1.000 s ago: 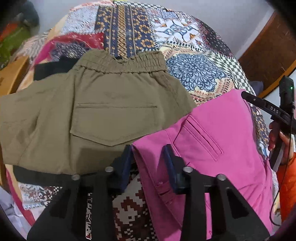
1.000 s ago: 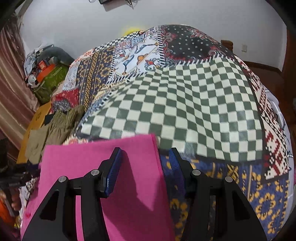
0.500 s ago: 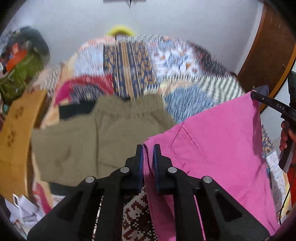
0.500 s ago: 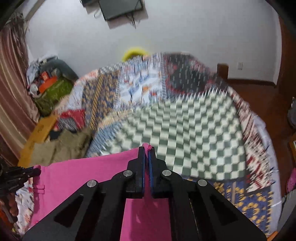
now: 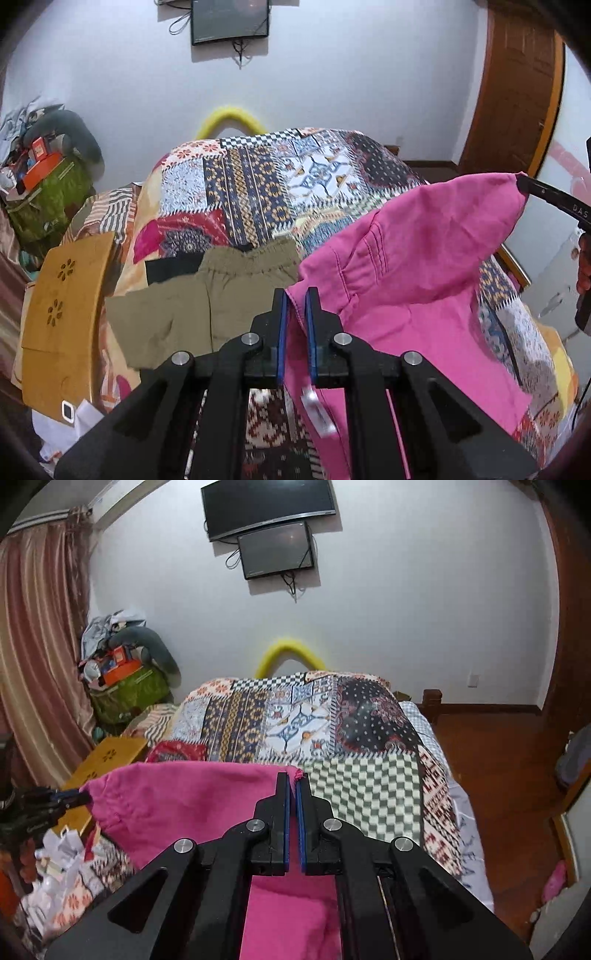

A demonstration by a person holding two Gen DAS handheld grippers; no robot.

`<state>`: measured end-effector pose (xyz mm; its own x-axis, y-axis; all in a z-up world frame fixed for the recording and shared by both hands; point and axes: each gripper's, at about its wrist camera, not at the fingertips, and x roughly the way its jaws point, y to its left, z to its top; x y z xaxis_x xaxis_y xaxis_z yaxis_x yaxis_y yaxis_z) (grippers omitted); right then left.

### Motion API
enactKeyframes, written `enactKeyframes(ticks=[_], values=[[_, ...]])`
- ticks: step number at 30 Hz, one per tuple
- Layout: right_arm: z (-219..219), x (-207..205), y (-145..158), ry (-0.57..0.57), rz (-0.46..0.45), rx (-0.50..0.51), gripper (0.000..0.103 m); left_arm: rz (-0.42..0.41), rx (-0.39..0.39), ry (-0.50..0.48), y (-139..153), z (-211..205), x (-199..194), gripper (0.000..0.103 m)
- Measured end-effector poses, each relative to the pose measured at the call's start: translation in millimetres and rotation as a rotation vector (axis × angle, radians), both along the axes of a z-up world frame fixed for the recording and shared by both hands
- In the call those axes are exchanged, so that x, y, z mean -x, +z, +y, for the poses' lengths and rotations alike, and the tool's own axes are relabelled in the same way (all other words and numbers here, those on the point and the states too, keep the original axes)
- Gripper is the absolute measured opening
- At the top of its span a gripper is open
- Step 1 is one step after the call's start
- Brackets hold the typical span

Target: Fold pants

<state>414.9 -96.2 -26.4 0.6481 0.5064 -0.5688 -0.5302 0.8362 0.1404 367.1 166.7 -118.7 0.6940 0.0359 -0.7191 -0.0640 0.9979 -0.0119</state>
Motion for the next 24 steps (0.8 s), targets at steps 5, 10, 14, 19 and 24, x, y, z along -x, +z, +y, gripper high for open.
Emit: enactKeyframes(ticks=[5, 10, 14, 19, 24], values=[[-15.7, 35.7, -11.8, 0.008, 0.027, 0.019, 0.003, 0.027, 0.027, -0.034, -12.3, -7.8, 33.1, 0.009], [-32.9, 74.4, -30.0, 0.006, 0.059, 0.039, 0.003, 0.053, 0.025, -0.048, -29.2, -17.0, 66.9, 0.008], [-40.7, 100.2, -47.2, 0.01, 0.095, 0.06, 0.003, 0.083, 0.031, -0.066, -45.8, -24.4, 94.3, 0.007], [-49.5, 128.1, -77.7, 0.013, 0.15, 0.102, 0.003, 0.147, 0.051, -0.085, -74.5, -35.5, 119.8, 0.006], [-58.1, 145.8, -108.8, -0.004, 0.209, 0.129, 0.003, 0.21, 0.031, -0.074, -101.8, -39.9, 140.5, 0.006]])
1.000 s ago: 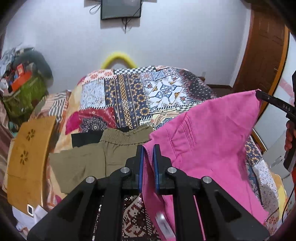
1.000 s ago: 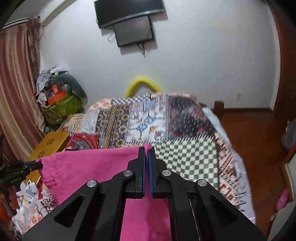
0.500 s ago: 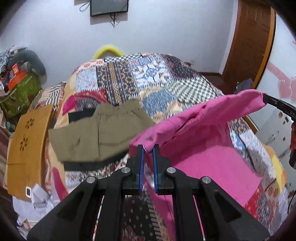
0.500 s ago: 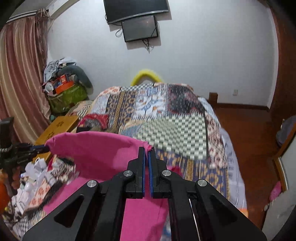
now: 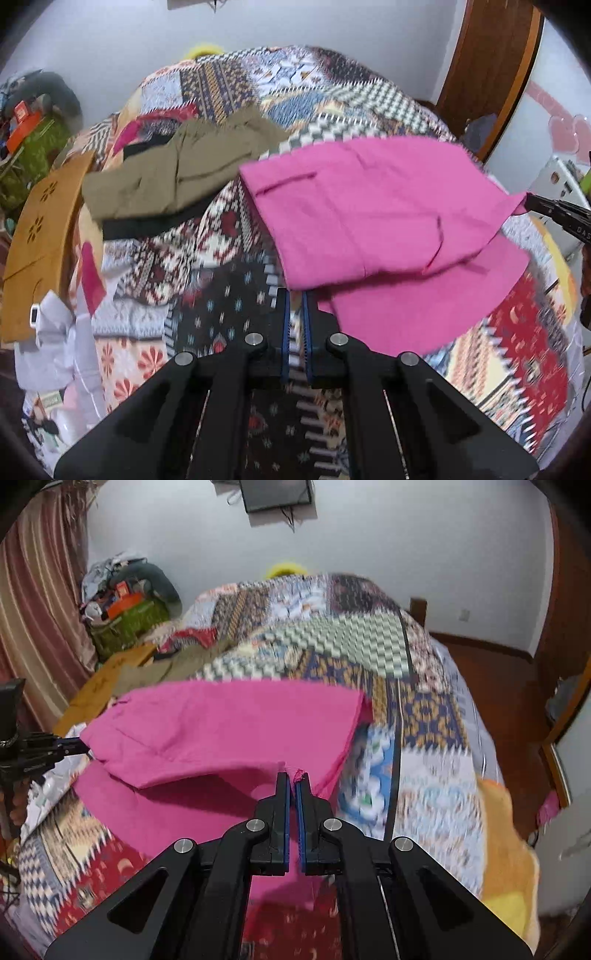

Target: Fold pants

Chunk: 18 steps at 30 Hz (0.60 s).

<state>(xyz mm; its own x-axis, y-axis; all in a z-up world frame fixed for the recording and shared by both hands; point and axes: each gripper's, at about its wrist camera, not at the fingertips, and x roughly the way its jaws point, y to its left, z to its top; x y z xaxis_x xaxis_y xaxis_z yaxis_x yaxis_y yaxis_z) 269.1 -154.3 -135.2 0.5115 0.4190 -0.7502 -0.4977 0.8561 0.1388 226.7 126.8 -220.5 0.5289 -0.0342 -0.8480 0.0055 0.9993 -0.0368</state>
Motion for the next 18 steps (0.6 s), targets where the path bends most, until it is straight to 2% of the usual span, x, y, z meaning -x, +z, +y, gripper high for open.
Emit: enactKeyframes(ticks=[6, 9, 10, 12, 13, 14, 16, 18], values=[[-22.7, 15.3, -24.2, -0.051, 0.087, -0.013, 0.004, 0.008, -0.033, 0.047, 1.2, 14.2, 20.0, 0.007], [-32.2, 25.8, -23.8, -0.069, 0.09, 0.01, 0.004, -0.009, -0.068, 0.07, 13.0, 21.3, 26.9, 0.012], [-34.1, 28.7, -20.8, -0.069, 0.083, 0.022, 0.004, -0.02, -0.083, 0.072, 18.2, 21.7, 27.9, 0.018], [-34.7, 34.4, -14.5, -0.061, 0.068, 0.027, 0.006, -0.039, -0.103, 0.072, 27.7, 19.5, 28.2, 0.037], [-34.2, 36.7, -10.2, -0.056, 0.058, 0.025, 0.011, -0.048, -0.108, 0.07, 31.9, 17.5, 28.2, 0.054], [-33.1, 39.7, -3.6, -0.046, 0.045, 0.017, 0.015, -0.059, -0.108, 0.064, 36.0, 14.9, 27.7, 0.064], [-29.0, 43.6, 3.6, -0.03, 0.027, 0.002, 0.037, -0.07, -0.108, 0.043, 40.3, 8.3, 24.6, 0.071], [-20.5, 47.2, 11.1, -0.007, -0.001, -0.005, 0.05, -0.067, -0.124, 0.011, 41.5, -3.4, 19.6, 0.075]])
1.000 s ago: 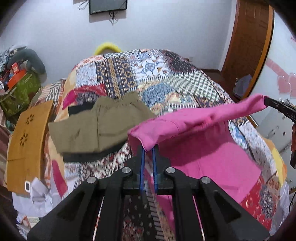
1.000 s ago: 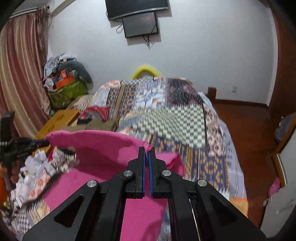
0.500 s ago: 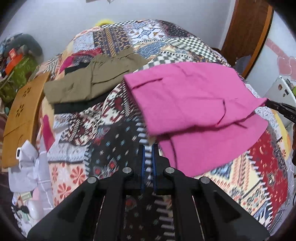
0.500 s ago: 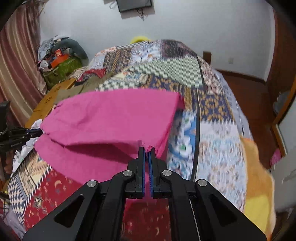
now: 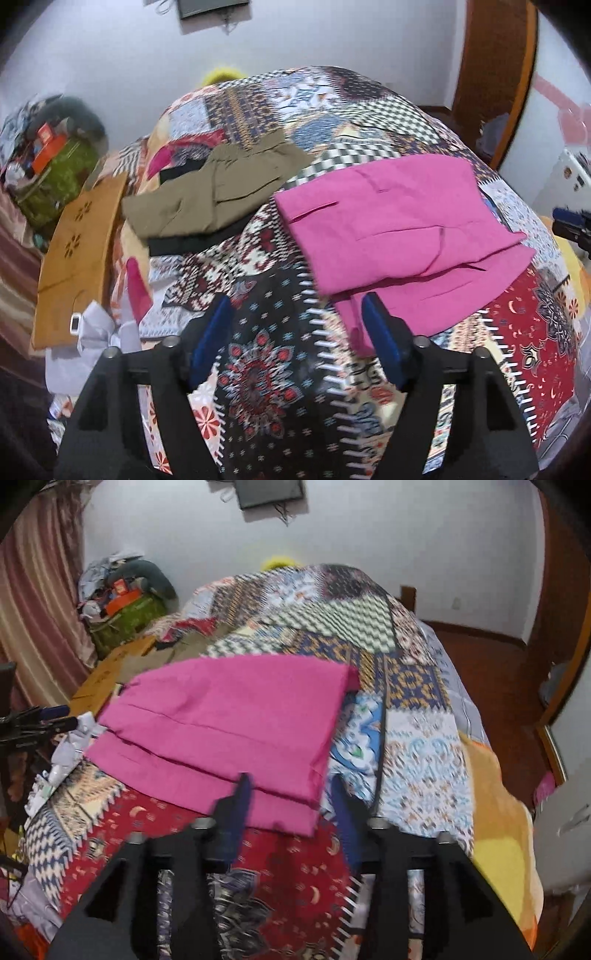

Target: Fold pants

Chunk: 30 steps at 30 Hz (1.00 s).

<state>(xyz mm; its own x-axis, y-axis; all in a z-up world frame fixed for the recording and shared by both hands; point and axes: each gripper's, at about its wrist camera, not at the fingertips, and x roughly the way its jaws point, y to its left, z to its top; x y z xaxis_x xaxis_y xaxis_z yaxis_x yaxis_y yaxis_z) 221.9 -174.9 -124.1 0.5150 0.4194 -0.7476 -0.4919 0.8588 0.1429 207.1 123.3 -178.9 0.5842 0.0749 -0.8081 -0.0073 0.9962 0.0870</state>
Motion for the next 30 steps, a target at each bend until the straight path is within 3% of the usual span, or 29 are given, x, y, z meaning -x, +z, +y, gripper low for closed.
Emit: enactKeyframes(ticks=[4, 10, 13, 18, 26, 27, 30], values=[[25.9, -0.7, 2.3, 0.065, -0.018, 0.023, 0.064, 0.023, -0.062, -0.087, -6.1, -28.9, -12.0, 0.08], [58.4, -8.2, -13.4, 0.15, 0.01, 0.044, 0.066, 0.09, -0.175, -0.199, -33.5, -67.9, -32.4, 0.08], [69.4, -11.3, -23.0, 0.172, 0.036, 0.043, 0.066, 0.074, -0.215, -0.229, -39.0, -80.7, -40.5, 0.08], [90.5, -19.8, -36.9, 0.22, 0.068, 0.057, 0.066, 0.086, -0.153, -0.247, -34.6, -84.3, -57.2, 0.079], [120.7, -32.3, -43.2, 0.312, 0.079, 0.066, 0.066, 0.035, -0.094, -0.247, -13.5, -91.1, -72.1, 0.076], [122.8, -33.8, -43.0, 0.315, 0.071, 0.067, 0.06, 0.03, -0.088, -0.245, -11.7, -91.8, -72.8, 0.076], [126.1, -40.1, -40.2, 0.319, 0.058, 0.056, 0.028, 0.036, -0.065, -0.255, -12.5, -93.8, -73.5, 0.076]])
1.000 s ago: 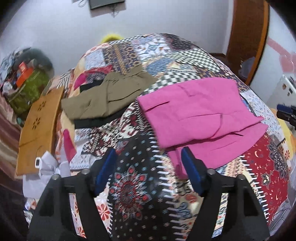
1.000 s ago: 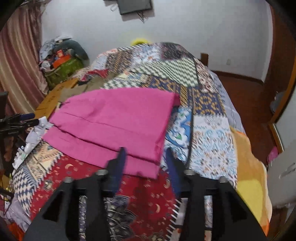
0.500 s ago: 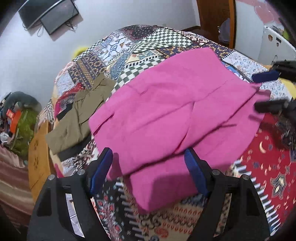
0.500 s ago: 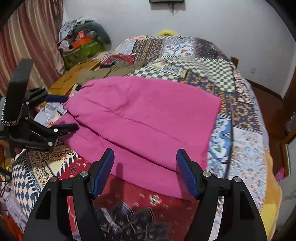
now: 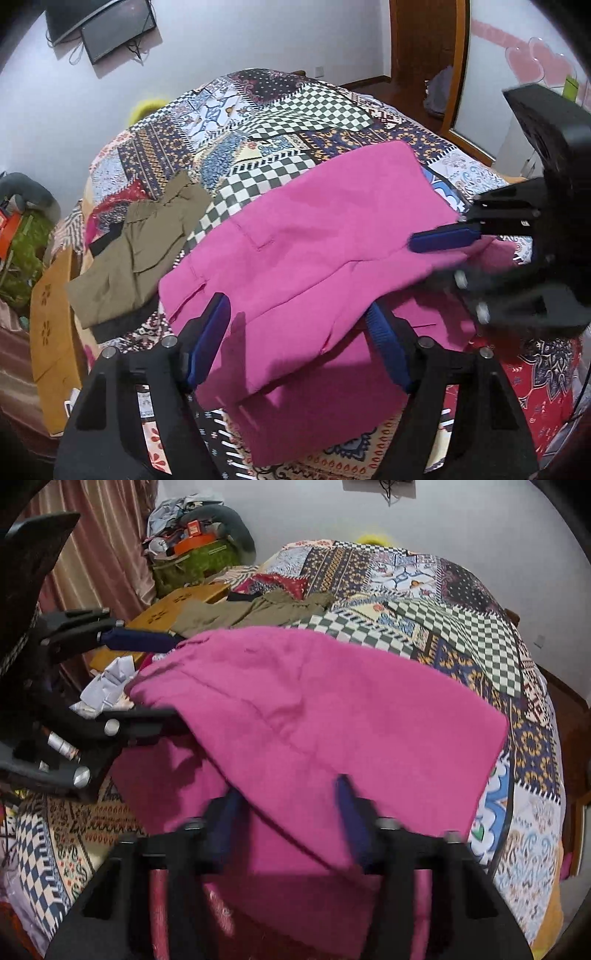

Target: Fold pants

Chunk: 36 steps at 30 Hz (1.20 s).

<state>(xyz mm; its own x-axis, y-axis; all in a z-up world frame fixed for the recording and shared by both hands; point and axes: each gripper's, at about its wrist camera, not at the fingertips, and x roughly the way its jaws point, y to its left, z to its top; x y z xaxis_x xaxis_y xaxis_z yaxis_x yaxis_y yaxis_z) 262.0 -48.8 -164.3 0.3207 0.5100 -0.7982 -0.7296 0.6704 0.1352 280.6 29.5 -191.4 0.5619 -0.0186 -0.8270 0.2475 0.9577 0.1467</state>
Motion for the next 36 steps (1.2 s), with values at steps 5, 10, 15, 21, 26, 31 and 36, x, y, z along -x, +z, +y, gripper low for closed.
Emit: enactKeyframes(ticks=[5, 10, 15, 21, 26, 31, 36], values=[[-4.3, -10.6, 12.7, -0.023, -0.035, -0.063, 0.008, 0.02, -0.032, 0.003, -12.7, -5.0, 1.0, 0.069], [-11.2, -7.9, 28.6, -0.023, -0.08, -0.098, 0.006, 0.005, -0.045, 0.026, -9.5, -1.7, 4.2, 0.03], [-12.7, 5.2, 40.0, 0.005, -0.127, -0.089, 0.005, -0.051, -0.063, 0.015, 13.4, -8.9, 17.8, 0.017], [-24.7, 20.8, 48.5, 0.003, -0.133, -0.102, 0.005, -0.026, -0.041, -0.015, 13.9, -18.5, 37.2, 0.017], [-27.3, 32.4, 35.6, -0.001, -0.089, -0.078, 0.005, 0.014, -0.029, -0.016, 1.2, -23.6, 48.9, 0.017], [-32.0, 43.1, 22.1, -0.014, -0.041, -0.07, 0.005, 0.041, -0.012, -0.023, -6.6, -24.0, 56.0, 0.017], [-33.8, 48.8, 12.3, -0.026, 0.033, -0.063, 0.009, 0.064, 0.019, -0.019, -10.5, -20.4, 67.0, 0.019]])
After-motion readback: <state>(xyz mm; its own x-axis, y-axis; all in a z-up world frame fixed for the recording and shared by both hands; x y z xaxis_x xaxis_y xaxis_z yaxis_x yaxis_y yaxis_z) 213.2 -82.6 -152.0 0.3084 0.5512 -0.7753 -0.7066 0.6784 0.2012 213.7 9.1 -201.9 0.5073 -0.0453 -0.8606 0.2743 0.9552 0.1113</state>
